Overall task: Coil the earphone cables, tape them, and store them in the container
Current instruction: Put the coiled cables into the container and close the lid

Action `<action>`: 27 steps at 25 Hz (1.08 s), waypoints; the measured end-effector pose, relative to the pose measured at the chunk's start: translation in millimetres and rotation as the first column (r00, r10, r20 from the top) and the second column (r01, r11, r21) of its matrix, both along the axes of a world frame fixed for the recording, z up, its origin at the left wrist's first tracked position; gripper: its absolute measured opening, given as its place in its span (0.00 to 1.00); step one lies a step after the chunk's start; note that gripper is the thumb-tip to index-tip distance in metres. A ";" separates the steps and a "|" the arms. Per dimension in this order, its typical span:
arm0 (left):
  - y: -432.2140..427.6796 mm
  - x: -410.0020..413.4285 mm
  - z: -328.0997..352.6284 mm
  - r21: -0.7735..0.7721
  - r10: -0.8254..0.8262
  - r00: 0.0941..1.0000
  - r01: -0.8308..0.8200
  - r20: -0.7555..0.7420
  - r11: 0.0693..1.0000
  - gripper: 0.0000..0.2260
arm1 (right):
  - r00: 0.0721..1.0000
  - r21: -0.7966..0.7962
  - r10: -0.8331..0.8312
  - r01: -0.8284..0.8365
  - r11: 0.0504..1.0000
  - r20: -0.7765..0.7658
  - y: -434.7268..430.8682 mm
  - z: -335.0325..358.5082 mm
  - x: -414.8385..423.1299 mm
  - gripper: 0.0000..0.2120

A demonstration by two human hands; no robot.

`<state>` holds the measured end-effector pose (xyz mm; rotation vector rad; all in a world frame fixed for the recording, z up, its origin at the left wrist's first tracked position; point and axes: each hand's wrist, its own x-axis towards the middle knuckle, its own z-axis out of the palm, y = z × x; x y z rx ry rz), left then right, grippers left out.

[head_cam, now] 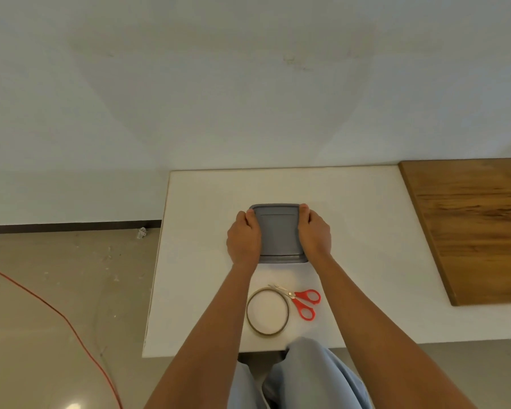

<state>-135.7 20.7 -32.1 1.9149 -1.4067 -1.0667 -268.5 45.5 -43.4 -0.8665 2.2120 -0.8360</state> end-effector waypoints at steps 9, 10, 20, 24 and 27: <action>-0.5 5.9 -0.5 0.116 0.147 0.971 -0.127 -0.189 0.985 0.18 | 0.977 -0.059 -0.007 0.020 0.998 0.214 4.4 2.7 -13.9 0.20; -2.1 9.4 -1.6 0.149 0.189 0.953 -0.157 -0.238 0.976 0.17 | 0.964 -0.076 -0.006 0.027 0.997 0.265 7.2 3.5 -17.9 0.14; -34.5 13.0 12.1 0.059 0.053 0.956 -0.038 -0.289 0.998 0.18 | 0.993 -0.187 0.068 -0.049 0.981 0.094 -21.8 15.3 -16.5 0.19; -32.7 16.1 14.3 0.042 0.019 0.953 -0.007 -0.301 0.999 0.18 | 0.991 -0.178 0.092 -0.073 0.981 0.099 -20.0 15.2 -16.1 0.19; -21.3 23.5 20.5 0.058 0.000 0.971 0.014 -0.240 0.998 0.20 | 0.993 -0.178 0.094 -0.081 0.981 0.064 -5.7 24.6 -21.7 0.19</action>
